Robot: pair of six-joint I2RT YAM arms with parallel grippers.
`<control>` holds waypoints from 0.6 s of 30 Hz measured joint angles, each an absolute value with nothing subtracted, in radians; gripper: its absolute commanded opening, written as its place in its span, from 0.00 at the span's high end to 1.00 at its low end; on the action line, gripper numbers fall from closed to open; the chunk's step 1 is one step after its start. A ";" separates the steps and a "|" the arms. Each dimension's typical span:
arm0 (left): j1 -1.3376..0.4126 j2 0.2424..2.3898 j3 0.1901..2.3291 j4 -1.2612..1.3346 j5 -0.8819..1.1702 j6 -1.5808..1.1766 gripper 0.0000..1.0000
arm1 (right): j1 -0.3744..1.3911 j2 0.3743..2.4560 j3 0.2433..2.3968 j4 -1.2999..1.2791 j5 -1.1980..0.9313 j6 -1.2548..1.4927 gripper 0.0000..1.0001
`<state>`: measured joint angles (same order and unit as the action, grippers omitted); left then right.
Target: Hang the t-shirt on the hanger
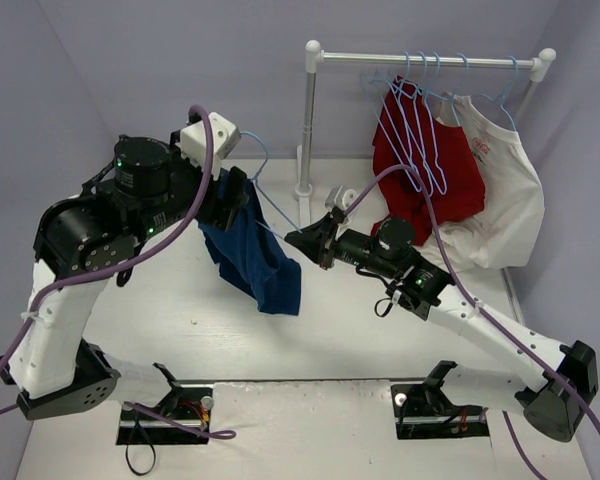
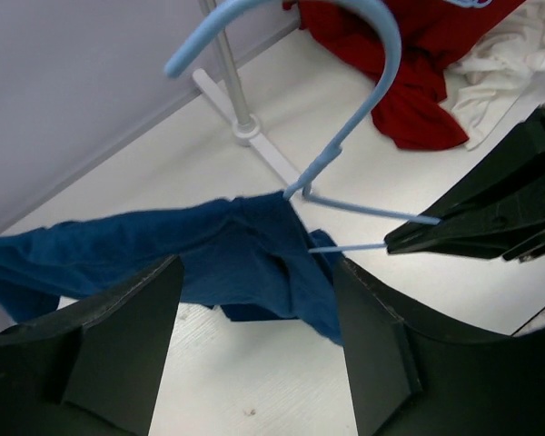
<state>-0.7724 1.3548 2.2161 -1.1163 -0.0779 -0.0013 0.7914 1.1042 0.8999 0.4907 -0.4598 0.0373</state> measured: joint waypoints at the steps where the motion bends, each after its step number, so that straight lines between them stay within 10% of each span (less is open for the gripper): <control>1: -0.772 1.337 2.196 -1.113 -0.090 0.012 0.37 | 0.791 1.104 0.898 0.491 -0.462 0.038 1.00; 18: -0.457 1.184 1.936 -1.055 0.152 0.440 0.37 | 0.779 1.104 0.888 0.491 -0.574 0.052 1.00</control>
<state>-0.4572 1.1844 1.9356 -1.0548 0.1517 0.4401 0.7792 1.1042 0.8879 0.4908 -0.5735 0.0521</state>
